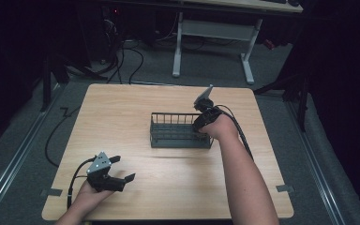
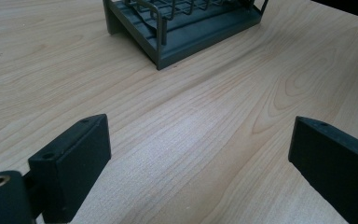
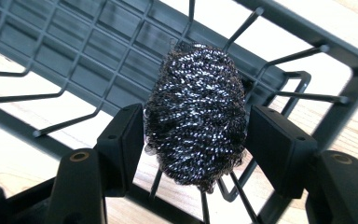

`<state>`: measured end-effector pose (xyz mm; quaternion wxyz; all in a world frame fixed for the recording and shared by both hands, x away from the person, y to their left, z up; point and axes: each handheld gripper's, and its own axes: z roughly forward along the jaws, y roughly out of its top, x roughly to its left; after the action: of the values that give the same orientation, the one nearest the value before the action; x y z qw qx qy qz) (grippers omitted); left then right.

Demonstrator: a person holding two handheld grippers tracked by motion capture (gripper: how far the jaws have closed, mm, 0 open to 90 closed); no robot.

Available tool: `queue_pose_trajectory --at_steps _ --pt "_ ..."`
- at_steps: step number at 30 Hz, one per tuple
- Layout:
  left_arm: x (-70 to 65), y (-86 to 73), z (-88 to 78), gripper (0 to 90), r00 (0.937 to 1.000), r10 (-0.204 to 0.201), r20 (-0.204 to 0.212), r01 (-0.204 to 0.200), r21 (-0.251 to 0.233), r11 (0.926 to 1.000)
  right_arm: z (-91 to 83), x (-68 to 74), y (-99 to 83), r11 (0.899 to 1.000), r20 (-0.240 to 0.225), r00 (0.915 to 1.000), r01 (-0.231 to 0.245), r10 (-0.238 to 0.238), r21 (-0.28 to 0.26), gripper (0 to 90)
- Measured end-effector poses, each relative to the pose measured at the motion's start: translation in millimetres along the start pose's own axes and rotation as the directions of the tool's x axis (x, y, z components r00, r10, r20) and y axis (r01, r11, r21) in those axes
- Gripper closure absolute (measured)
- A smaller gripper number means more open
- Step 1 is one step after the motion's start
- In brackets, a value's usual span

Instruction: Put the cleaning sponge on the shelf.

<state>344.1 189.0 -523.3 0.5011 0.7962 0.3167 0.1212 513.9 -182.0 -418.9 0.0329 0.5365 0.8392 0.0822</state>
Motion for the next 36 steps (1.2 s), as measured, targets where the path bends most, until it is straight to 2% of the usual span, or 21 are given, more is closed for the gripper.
queue_pose_trajectory --at_steps 6,7,9,14,19,24,31,36 --pt "0.5 0.0 -0.2 6.3 1.0000 0.002 -0.001 -0.002 0.000 1.0000 -11.8 0.2 -3.8 1.000 -0.012 0.9997 -0.020 0.019 -0.025 35.2" --pt "0.5 -0.1 -0.2 6.3 1.0000 0.002 0.000 -0.002 0.001 1.0000 -13.7 -0.9 -4.6 0.999 -0.015 0.9998 -0.010 0.009 -0.034 35.1" --pt "0.3 -0.2 0.0 6.3 1.0000 0.002 0.000 -0.002 0.001 1.0000 -18.1 -0.8 -6.5 0.999 -0.017 0.9995 -0.027 0.026 -0.041 34.8" --pt "0.2 -0.2 0.4 6.3 1.0000 0.002 0.000 -0.002 0.002 1.0000 -28.2 -2.5 -11.9 0.998 -0.028 0.9994 -0.022 0.020 -0.058 34.1" --pt "0.0 -0.2 0.5 6.3 1.0000 0.005 -0.002 -0.005 0.005 1.0000 -37.0 -4.9 -16.9 0.997 -0.023 0.9990 -0.040 0.038 -0.068 33.9" --pt "0.2 -0.3 0.8 6.3 1.0000 0.007 -0.002 -0.007 0.004 1.0000 -41.0 -3.9 -21.1 0.996 -0.028 0.9992 -0.029 0.027 -0.087 34.0" --pt "0.2 -0.4 1.6 6.3 1.0000 0.005 0.000 -0.005 0.005 1.0000 -41.5 4.9 -39.1 0.991 -0.036 0.9993 -0.011 0.006 -0.132 34.2" --pt "-0.3 -0.4 1.7 6.3 1.0000 0.008 -0.003 -0.008 0.012 0.9999 -41.6 8.7 -55.4 0.984 -0.047 0.9988 -0.023 0.015 -0.176 34.2"
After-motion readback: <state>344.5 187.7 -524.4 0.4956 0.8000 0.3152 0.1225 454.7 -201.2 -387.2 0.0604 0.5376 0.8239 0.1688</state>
